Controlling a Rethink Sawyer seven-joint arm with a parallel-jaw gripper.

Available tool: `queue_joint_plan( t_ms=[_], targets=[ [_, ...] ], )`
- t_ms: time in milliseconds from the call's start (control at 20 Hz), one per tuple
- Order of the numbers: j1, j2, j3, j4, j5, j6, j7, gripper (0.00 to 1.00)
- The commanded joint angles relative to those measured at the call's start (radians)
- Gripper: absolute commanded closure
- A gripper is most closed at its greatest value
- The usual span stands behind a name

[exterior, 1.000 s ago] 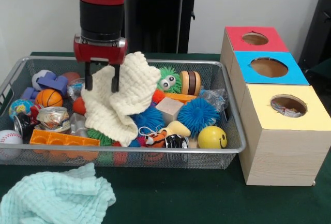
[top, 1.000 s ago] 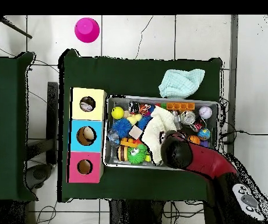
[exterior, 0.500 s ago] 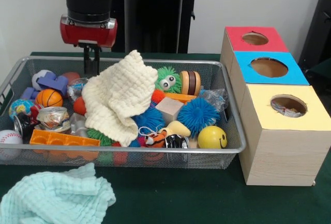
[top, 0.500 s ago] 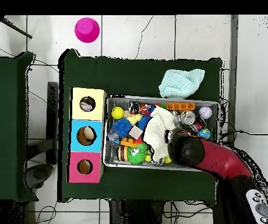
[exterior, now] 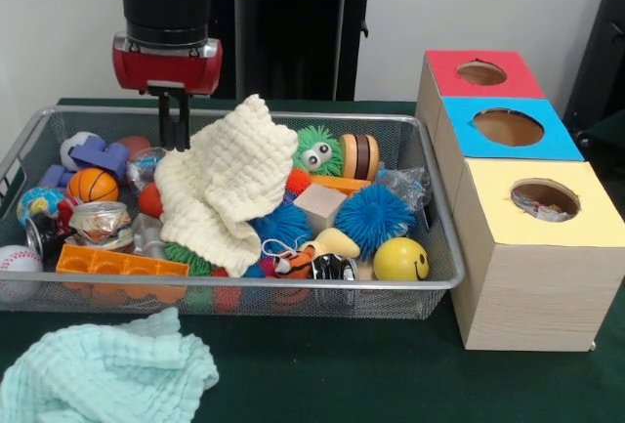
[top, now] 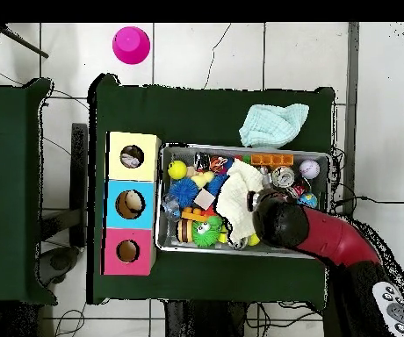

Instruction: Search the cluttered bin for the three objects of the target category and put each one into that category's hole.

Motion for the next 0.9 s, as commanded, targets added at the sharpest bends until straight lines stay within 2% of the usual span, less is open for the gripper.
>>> queue_joint_plan(
  t_ms=[50, 200, 300, 350, 600, 900],
  targets=[
    [0.012, -0.020, 0.098, 0.042, -0.002, 0.004, 0.088, 1.00],
    [0.030, -0.066, 0.095, 0.061, 0.029, 0.057, 0.108, 1.00],
    [0.045, -0.070, 0.085, 0.063, 0.048, 0.102, 0.120, 1.00],
    [0.051, -0.073, 0.080, 0.066, 0.054, 0.110, 0.120, 0.00],
    [0.067, -0.079, 0.075, 0.074, 0.057, 0.111, 0.118, 0.00],
    [0.066, -0.053, 0.070, 0.075, 0.047, 0.077, 0.110, 0.00]
  ],
)
